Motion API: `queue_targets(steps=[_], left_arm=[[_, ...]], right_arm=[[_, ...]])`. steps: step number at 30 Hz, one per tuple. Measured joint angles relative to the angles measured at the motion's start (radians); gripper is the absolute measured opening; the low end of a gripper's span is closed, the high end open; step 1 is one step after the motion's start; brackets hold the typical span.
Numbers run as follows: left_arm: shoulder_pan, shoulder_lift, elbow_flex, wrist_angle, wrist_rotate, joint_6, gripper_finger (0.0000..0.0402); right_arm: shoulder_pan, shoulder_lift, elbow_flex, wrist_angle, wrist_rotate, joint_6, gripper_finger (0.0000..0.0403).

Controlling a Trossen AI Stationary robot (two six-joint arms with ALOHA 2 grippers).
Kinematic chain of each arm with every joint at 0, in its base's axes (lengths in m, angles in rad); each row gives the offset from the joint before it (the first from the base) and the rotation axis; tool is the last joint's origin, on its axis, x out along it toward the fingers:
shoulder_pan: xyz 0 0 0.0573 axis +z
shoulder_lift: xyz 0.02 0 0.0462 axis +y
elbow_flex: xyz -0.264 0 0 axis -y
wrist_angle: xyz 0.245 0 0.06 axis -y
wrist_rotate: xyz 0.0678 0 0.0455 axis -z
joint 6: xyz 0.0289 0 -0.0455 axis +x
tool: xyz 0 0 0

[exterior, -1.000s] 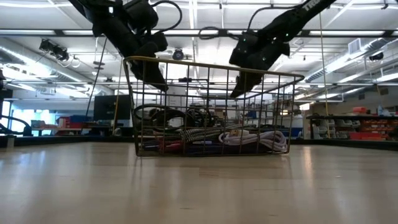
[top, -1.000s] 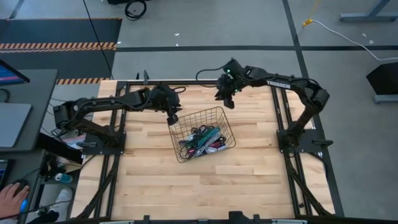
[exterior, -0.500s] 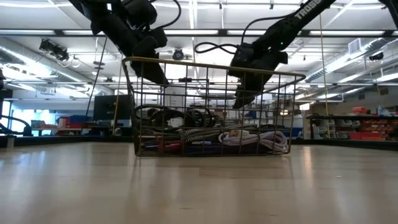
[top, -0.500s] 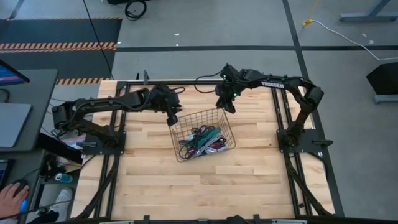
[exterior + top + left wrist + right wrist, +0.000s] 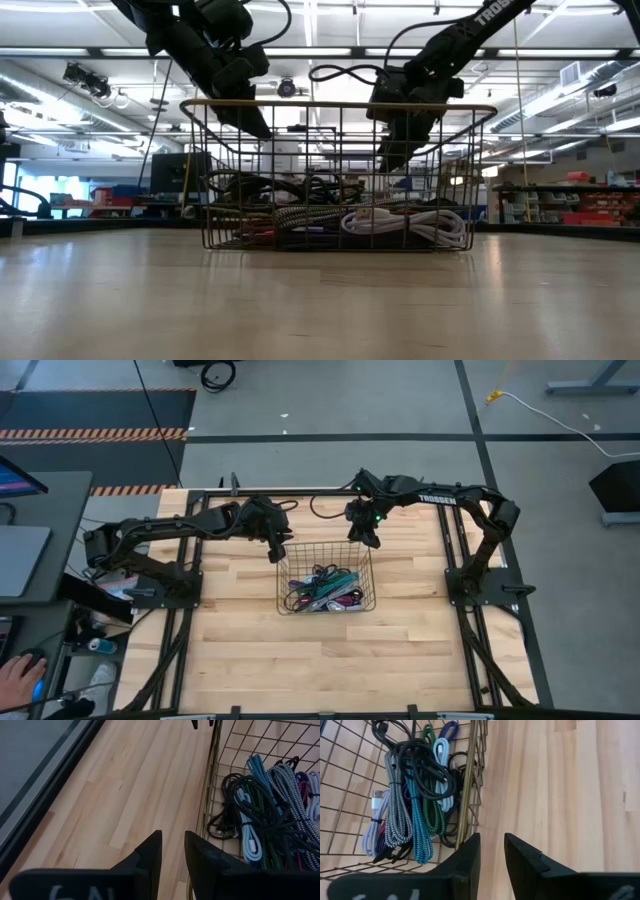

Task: Pick and place USB-C Cables
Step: Adjust the gold wire basket, then return to Home Position

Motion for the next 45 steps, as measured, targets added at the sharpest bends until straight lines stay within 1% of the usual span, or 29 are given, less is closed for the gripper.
queue_targets(steps=[6, 10, 14, 17, 20, 22, 23, 27, 29, 32, 35, 37, 42, 45], left_arm=[[0.000, 0.000, 0.000, 0.000, 0.000, 0.003, 0.0089], [0.000, -0.008, -0.001, 0.004, 0.000, 0.005, 0.0089], [0.000, -0.063, -0.001, 0.043, 0.011, 0.006, 0.0089], [-0.009, -0.128, -0.001, 0.081, 0.013, 0.009, 0.0089], [-0.032, -0.210, -0.001, 0.094, 0.013, 0.039, 0.0089], [-0.058, -0.267, -0.001, 0.093, 0.018, 0.051, 0.0089], [-0.072, -0.297, -0.001, 0.088, 0.037, 0.057, 0.0089], [-0.146, -0.408, -0.001, 0.091, 0.177, 0.066, 0.0089], [-0.196, -0.452, -0.001, 0.087, 0.197, 0.061, 0.0089], [-0.274, -0.501, -0.001, 0.028, 0.183, 0.066, 0.0089], [-0.351, -0.532, -0.001, -0.045, 0.115, 0.050, 0.0089], [-0.400, -0.542, -0.001, -0.054, 0.085, 0.034, 0.0089], [-0.501, -0.563, -0.001, -0.053, 0.082, 0.031, 0.0089], [-0.544, -0.580, -0.001, -0.051, 0.080, 0.019, 0.0089]], right_arm=[[0.000, -0.002, 0.000, 0.000, -0.005, 0.001, 0.0093], [-0.017, -0.052, 0.000, -0.009, -0.001, 0.001, 0.0093], [-0.048, -0.179, 0.000, -0.006, 0.000, 0.015, 0.0093], [-0.066, -0.309, 0.000, -0.004, -0.003, 0.018, 0.0093], [-0.069, -0.446, 0.000, 0.002, -0.029, 0.019, 0.0093], [-0.066, -0.535, 0.000, 0.004, -0.037, 0.026, 0.0093], [-0.064, -0.578, 0.000, 0.003, -0.048, 0.035, 0.0093], [-0.040, -0.740, 0.000, 0.004, -0.117, 0.075, 0.0093], [-0.020, -0.818, 0.000, 0.004, -0.138, 0.076, 0.0093], [0.015, -0.922, 0.000, 0.003, -0.138, 0.089, 0.0093], [0.045, -1.004, 0.000, -0.007, -0.135, 0.112, 0.0093], [0.062, -1.057, 0.000, -0.030, -0.132, 0.130, 0.0093], [0.084, -1.166, 0.000, -0.101, -0.130, 0.163, 0.0093], [0.084, -1.223, -0.016, -0.109, -0.130, 0.193, 0.0093]])
